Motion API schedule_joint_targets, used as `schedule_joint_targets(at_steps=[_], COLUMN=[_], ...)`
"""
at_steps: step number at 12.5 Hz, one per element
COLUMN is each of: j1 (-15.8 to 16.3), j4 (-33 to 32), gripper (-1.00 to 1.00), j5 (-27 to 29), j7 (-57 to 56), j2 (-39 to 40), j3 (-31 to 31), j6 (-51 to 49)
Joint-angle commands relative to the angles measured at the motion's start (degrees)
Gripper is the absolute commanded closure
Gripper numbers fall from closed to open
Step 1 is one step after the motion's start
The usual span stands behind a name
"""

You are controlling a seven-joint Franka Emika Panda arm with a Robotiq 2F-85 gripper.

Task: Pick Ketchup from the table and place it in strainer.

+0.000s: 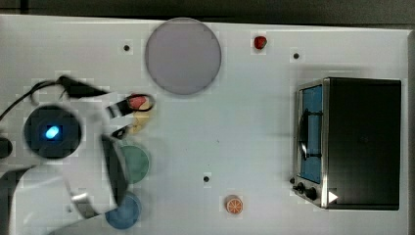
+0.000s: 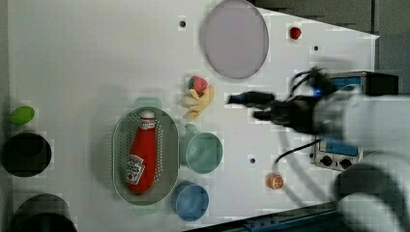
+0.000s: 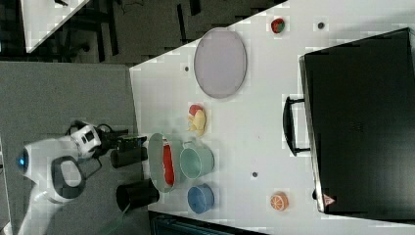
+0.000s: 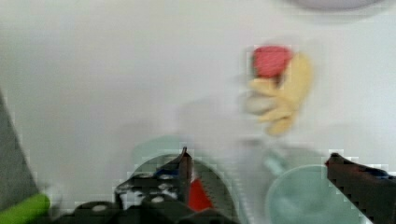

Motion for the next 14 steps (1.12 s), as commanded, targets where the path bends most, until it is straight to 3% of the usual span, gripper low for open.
schedule_joint_targets(at_steps=[1,4,6,9,14], j1=[-6.8,-7.8,-7.7,-7.7,-7.3], j4=[7.2,15.1,19.0,22.2,22.1], gripper=[-1.00,-1.00,-1.00,-1.00,-1.00], j5=[0.0,-2.0,-6.2,-11.3,-11.3], j7=[2.5,2.5,2.5,2.6,7.8], j2=[-3.0,-4.5,-4.5,-4.5,-4.5], j3=[-10.2,-19.4,-22.0,-21.7,-20.4], j6=[-11.0,-24.2,-31.0,-31.7,-32.9])
